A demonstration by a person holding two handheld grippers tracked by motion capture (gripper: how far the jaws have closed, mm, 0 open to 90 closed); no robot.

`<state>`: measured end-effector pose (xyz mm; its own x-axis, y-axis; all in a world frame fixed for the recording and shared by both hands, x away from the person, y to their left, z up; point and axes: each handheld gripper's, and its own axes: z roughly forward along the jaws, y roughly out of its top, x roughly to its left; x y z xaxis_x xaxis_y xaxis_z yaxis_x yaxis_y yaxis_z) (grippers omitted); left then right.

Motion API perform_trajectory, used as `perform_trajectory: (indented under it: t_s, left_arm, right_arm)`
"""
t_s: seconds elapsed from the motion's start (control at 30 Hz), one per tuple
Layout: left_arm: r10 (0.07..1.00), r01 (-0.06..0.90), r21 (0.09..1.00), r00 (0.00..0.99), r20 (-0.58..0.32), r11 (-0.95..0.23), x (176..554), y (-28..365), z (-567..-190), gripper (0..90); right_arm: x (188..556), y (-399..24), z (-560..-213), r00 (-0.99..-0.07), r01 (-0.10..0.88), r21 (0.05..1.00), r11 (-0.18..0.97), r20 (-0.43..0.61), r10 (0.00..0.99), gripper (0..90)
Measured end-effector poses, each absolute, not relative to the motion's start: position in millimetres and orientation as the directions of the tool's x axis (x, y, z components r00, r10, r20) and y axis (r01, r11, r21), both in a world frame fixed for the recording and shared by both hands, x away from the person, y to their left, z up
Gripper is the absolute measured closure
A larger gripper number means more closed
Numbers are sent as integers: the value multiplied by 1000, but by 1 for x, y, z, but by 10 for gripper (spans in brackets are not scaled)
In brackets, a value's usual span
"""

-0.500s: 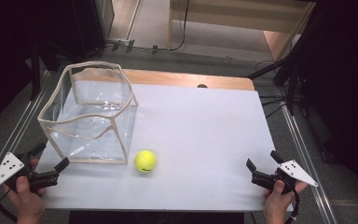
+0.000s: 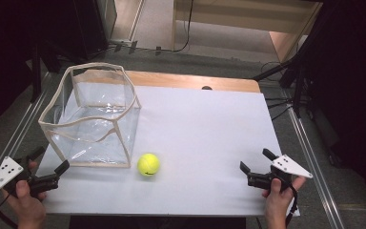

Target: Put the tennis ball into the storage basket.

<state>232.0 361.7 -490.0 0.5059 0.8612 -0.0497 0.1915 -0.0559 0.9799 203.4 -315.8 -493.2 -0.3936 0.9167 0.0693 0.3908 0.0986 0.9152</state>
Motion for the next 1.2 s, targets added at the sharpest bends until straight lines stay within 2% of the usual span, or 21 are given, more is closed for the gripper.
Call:
perform_trajectory:
  t_s: [0.03, 0.07, 0.23, 0.43, 0.67, 1.2]
  left_arm:
    - [860, 193, 979, 508, -48, -60, 232, 362, -490, 0]
    - [860, 193, 979, 508, -48, -60, 232, 362, -490, 0]
    - [857, 196, 979, 513, -53, -56, 232, 362, -491, 0]
    - [853, 203, 976, 520, -35, -83, 233, 360, -491, 0]
    - [852, 208, 975, 522, -42, -79, 234, 360, -491, 0]
    - [859, 217, 971, 511, -26, -100, 239, 356, -490, 0]
  right_arm:
    - [209, -309, -491, -445, 422, 896, 141, 69, 893, 0]
    - [209, -309, -491, -445, 422, 896, 141, 69, 893, 0]
    - [221, -284, -484, -582, 411, 886, 217, 72, 810, 0]
    - [231, -262, -473, -615, 388, 888, 248, 49, 787, 0]
    - [245, -239, -467, -642, 407, 870, 277, 57, 765, 0]
    - [276, -187, -448, -738, 407, 801, 440, 4, 675, 0]
